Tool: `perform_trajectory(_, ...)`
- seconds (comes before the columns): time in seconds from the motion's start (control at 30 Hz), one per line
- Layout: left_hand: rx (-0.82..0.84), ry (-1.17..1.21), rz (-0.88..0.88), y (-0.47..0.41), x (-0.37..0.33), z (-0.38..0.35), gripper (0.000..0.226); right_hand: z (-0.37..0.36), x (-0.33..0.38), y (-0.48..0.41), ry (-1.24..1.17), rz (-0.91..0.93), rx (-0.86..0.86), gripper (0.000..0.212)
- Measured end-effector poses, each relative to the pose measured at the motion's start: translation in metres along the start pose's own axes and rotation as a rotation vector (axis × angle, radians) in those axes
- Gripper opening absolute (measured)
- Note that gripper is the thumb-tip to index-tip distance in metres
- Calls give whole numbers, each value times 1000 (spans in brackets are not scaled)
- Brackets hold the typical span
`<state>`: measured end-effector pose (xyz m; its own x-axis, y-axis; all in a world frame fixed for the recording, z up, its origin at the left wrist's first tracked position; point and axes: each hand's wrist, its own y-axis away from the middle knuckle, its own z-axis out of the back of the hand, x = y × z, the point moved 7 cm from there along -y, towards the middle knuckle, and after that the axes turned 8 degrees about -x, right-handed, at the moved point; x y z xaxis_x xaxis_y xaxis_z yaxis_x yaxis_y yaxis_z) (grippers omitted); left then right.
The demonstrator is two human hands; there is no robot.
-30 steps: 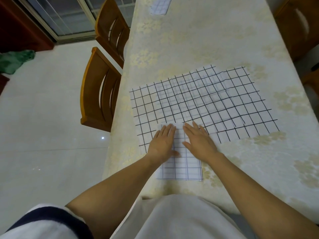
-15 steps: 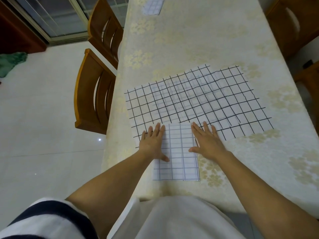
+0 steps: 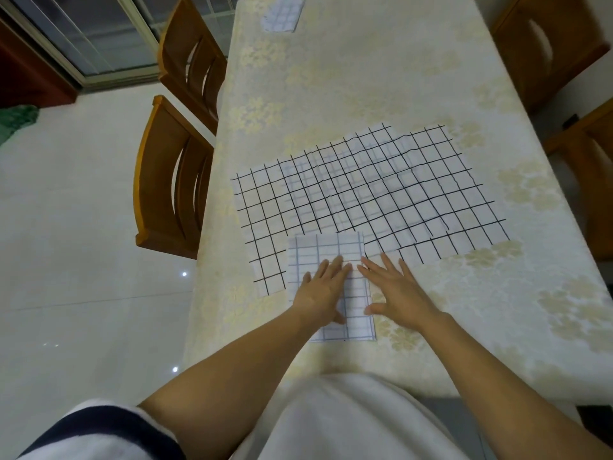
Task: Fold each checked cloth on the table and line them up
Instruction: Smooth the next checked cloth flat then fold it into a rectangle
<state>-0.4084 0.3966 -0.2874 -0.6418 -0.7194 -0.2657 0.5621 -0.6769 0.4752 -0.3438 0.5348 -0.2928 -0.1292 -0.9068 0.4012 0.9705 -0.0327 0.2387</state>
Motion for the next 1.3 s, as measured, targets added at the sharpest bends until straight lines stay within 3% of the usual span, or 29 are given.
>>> perform_trajectory(0.17, 35, -58, 98, 8, 25, 0, 145, -5, -3, 4, 88, 5, 107, 136)
perform_trajectory(0.37, 60, -115, 143, 17, 40, -6, 157, -6, 1, 4, 111, -15, 151, 147)
perform_trajectory(0.47, 42, -145, 132, 15, 35, 0, 149, -2, 7, 1, 82, -35, 164, 137)
perform_trajectory(0.6, -192, -58, 61, -1, 22, 27, 109, 22, 37, -22, 41, 23, -91, 82)
perform_trajectory(0.7, -239, -38, 50, -15, 23, 35, 101, 24, 56, -45, -8, 37, -134, 63)
perform_trajectory(0.93, -66, -71, 153, -27, 41, 30, 116, 7, 54, -76, 58, -35, -62, 68)
perform_trajectory(1.3, -29, -57, 239, -29, 63, 32, 140, 3, 39, -84, 142, -113, 62, 102)
